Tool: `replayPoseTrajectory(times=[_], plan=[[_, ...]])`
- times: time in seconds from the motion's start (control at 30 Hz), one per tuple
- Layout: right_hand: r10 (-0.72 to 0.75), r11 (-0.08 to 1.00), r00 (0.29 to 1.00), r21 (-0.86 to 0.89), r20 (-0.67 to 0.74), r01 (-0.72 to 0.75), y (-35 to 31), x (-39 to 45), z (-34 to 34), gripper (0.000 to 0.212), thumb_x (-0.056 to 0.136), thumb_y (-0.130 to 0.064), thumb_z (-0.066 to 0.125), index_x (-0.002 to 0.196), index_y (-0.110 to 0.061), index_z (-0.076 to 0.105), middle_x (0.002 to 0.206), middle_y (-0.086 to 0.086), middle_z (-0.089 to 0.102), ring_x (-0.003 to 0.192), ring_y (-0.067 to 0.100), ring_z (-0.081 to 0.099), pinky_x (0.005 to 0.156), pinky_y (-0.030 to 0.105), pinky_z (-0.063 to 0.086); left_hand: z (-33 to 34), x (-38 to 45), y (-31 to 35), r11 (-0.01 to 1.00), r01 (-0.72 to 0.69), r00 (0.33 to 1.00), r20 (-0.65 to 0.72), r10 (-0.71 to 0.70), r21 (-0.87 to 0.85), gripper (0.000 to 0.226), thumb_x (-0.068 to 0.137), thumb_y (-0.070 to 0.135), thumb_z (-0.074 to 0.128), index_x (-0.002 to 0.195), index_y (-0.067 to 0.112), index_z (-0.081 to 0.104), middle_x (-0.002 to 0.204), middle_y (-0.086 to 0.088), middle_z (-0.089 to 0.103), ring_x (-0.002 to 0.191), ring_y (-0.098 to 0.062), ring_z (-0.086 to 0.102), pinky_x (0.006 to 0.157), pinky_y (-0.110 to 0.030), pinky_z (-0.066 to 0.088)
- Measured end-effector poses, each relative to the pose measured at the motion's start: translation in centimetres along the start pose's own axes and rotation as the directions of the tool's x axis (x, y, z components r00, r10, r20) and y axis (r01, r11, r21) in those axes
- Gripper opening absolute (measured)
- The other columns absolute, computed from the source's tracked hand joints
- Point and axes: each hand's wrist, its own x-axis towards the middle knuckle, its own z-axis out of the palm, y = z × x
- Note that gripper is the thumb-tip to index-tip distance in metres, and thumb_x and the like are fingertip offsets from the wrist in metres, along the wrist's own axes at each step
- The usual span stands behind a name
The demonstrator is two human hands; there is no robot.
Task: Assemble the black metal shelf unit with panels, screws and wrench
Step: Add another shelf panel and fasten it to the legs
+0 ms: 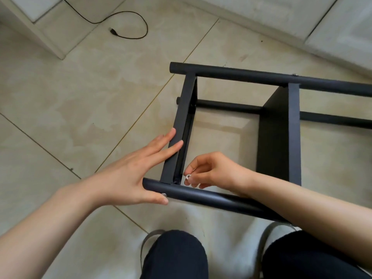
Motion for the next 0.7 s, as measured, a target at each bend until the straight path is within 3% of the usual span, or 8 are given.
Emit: replayPoseTrajectory(times=[0.27,0.33,0.43,0.6,0.7], plan=[[0.035,0.985,0.994,0.164,0.099,-0.051,0.2,0.9,0.7,0.012,0.089,-0.006,0.069,0.100,-0.007,0.071,0.082,0.006,0.072,0.075,0.013,0.067,0.074,0.025,0.057,0.2,-0.1,-0.2,1.000,-0.001,1.000,-0.030,0.000,-0.026,0.111,0.074,0.058,0.078,0.148,0.067,-0.004,0.158,0.038,-0.020,0.148,0.012,-0.011,0.117,-0.026,0.013],[0.049,0.972,0.993,0.222,0.111,-0.073,0.1,1.3,1.0,0.011,0.088,-0.006,0.071,0.098,-0.011,0.068,0.077,0.004,0.072,0.068,0.012,0.065,0.067,0.023,0.056,0.3,0.0,-0.2,1.000,0.001,1.000,-0.031,-0.002,-0.030,0.111,0.074,0.057,0.079,0.148,0.067,-0.003,0.158,0.038,-0.019,0.147,0.013,-0.010,0.116,-0.025,0.014],[0.060,0.954,0.990,0.284,0.129,-0.095,0.0,1.7,1.3,0.004,0.091,-0.012,0.069,0.087,-0.013,0.068,0.077,0.004,0.070,0.066,0.010,0.060,0.068,0.022,0.052,0.3,0.0,-0.2,0.999,0.005,0.999,-0.035,-0.007,-0.034,0.112,0.073,0.056,0.081,0.148,0.067,-0.002,0.158,0.040,-0.017,0.146,0.017,-0.007,0.113,-0.022,0.013],[0.069,0.926,0.976,0.350,0.207,-0.140,-0.1,2.3,1.5,0.020,0.094,-0.012,0.063,0.075,-0.014,0.071,0.077,0.005,0.069,0.067,0.012,0.059,0.073,0.025,0.051,0.3,0.0,-0.4,0.999,0.007,0.999,-0.038,-0.009,-0.040,0.113,0.072,0.055,0.083,0.149,0.067,0.001,0.158,0.040,-0.017,0.142,0.023,-0.002,0.107,-0.014,0.015],[0.073,0.929,0.968,0.338,0.239,-0.154,-0.1,2.5,1.8,0.024,0.095,-0.010,0.061,0.072,-0.014,0.069,0.072,0.002,0.066,0.064,0.009,0.059,0.068,0.021,0.052,0.3,0.0,-0.3,0.999,0.006,0.999,-0.035,-0.008,-0.052,0.112,0.071,0.056,0.082,0.148,0.067,0.002,0.158,0.041,-0.016,0.140,0.025,0.000,0.105,-0.016,0.022]])
